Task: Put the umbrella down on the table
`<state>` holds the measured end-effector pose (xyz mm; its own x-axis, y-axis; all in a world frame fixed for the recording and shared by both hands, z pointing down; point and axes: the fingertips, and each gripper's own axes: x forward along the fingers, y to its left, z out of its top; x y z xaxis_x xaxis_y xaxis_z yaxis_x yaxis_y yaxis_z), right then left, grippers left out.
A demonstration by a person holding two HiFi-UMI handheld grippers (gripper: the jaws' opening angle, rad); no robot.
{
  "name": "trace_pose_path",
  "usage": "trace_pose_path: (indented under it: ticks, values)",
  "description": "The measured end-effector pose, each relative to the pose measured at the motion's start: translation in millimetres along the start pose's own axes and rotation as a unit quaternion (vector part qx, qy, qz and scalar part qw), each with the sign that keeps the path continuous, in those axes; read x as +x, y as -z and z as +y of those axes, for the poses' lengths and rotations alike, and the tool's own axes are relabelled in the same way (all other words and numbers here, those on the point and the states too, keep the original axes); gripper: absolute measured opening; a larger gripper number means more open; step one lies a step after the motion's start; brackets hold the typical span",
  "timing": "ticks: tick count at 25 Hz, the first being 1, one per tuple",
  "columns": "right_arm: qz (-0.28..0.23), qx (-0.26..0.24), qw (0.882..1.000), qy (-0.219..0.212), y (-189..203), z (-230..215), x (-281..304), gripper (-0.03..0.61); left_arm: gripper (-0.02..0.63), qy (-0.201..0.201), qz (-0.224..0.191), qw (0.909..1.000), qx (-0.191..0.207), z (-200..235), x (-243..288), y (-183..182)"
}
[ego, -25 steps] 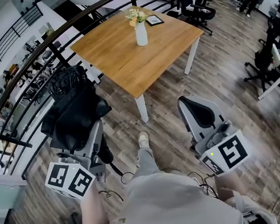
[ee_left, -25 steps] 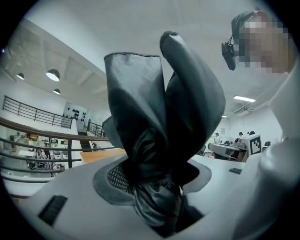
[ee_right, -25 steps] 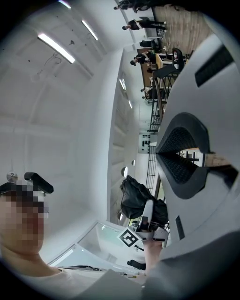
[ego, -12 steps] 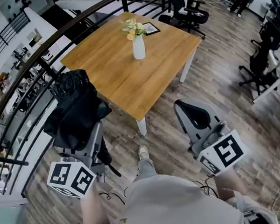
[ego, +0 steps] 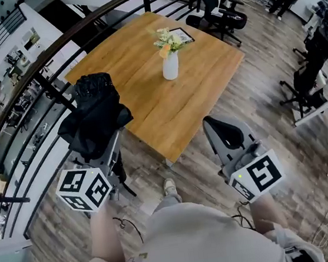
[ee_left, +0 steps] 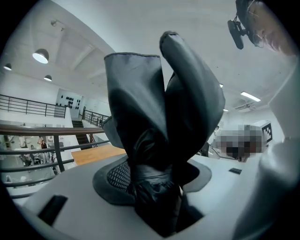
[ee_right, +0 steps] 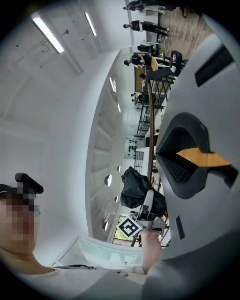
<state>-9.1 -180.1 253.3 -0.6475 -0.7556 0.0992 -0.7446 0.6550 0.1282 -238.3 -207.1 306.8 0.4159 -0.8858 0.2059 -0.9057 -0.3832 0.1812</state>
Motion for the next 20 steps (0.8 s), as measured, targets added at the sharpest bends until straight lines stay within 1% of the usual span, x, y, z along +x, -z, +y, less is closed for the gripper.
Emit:
trace_pose_path:
  ticks: [2,5,10,14,18,20]
  values:
    - [0.011,0.008,1.000,0.001,8.3,-8.7,24.1,0.028,0.255,0.011,0.020,0.9997,-0.010,18.1,28.5,5.5]
    - [0.030,0.024,0.999,0.002,20.5,-14.5,56.5,0.028,0.256,0.035,0.047,0.9974,-0.042,43.9,62.9,16.8]
    - [0.055,0.039,0.998,0.005,37.3,-21.6,96.2,0.028,0.255,0.052,0.082,0.9926,-0.073,76.2,110.5,38.8]
    - [0.078,0.052,0.996,0.002,61.5,-36.8,113.9,0.028,0.255,0.048,0.112,0.9889,-0.085,85.2,150.4,64.3]
    - [0.098,0.072,0.993,-0.004,95.4,-58.1,121.9,0.028,0.255,0.037,0.142,0.9842,-0.098,88.6,190.3,101.0]
    - [0.107,0.080,0.991,-0.006,110.6,-64.3,120.6,0.028,0.255,0.031,0.157,0.9815,-0.105,87.3,200.1,119.7]
